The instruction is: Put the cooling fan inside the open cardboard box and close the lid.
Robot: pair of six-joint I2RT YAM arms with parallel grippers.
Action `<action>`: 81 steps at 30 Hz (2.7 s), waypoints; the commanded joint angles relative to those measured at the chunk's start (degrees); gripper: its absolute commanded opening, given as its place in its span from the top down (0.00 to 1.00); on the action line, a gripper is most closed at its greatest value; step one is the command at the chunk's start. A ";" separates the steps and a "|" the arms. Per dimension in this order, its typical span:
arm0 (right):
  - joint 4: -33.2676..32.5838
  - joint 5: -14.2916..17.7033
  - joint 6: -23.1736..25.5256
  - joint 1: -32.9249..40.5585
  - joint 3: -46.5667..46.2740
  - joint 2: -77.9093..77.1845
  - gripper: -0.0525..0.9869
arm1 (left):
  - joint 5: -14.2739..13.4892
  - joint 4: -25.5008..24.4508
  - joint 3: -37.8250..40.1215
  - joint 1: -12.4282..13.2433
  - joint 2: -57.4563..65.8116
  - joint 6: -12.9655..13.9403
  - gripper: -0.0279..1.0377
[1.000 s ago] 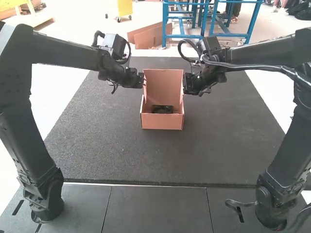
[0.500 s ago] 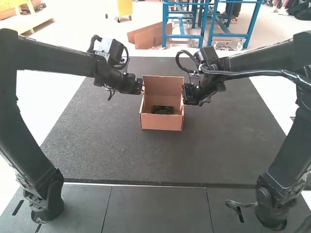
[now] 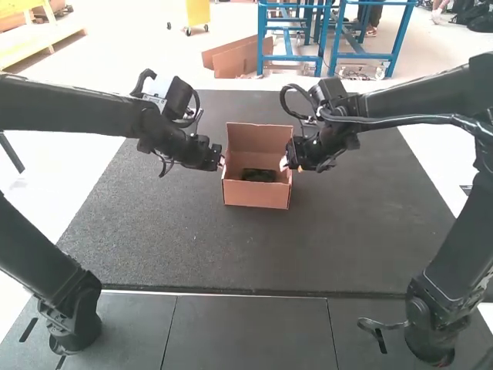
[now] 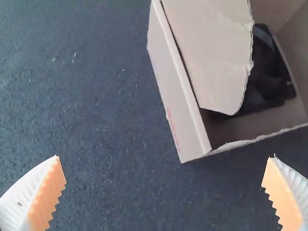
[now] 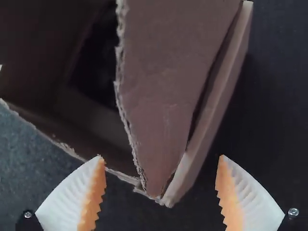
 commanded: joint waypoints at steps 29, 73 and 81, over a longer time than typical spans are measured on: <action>-7.57 1.89 -8.02 -1.71 0.15 -20.46 0.08 | -11.76 5.64 26.79 5.97 14.74 1.61 0.06; -11.18 -4.35 -8.81 -7.86 0.95 -20.81 0.08 | -5.00 -4.03 24.68 -6.51 23.35 1.44 0.06; -15.13 -5.76 -10.92 -7.86 0.95 -20.81 0.08 | -4.64 -0.87 19.76 -8.54 23.44 1.17 0.06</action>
